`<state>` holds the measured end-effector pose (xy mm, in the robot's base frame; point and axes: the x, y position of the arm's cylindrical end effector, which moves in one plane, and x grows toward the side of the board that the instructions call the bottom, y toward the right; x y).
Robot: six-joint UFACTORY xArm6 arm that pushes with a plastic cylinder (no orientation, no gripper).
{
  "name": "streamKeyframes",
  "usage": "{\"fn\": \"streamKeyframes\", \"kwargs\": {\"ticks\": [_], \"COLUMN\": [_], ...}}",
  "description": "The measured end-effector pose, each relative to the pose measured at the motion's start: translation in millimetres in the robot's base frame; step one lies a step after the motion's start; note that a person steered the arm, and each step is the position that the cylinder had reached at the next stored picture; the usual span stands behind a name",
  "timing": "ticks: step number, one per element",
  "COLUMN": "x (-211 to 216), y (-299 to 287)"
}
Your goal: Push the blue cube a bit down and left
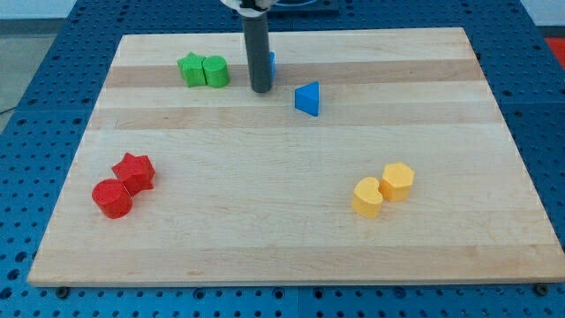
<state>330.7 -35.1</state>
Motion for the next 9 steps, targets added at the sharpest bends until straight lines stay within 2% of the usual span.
{"fn": "streamKeyframes", "kwargs": {"ticks": [1,2,3,5,6,8,9], "x": [-14.8,-70.3,-86.7,-81.8,-79.9,-66.8,-90.3], "y": [58.6,75.7,49.1,-6.1,-13.9,-13.9,6.2]}}
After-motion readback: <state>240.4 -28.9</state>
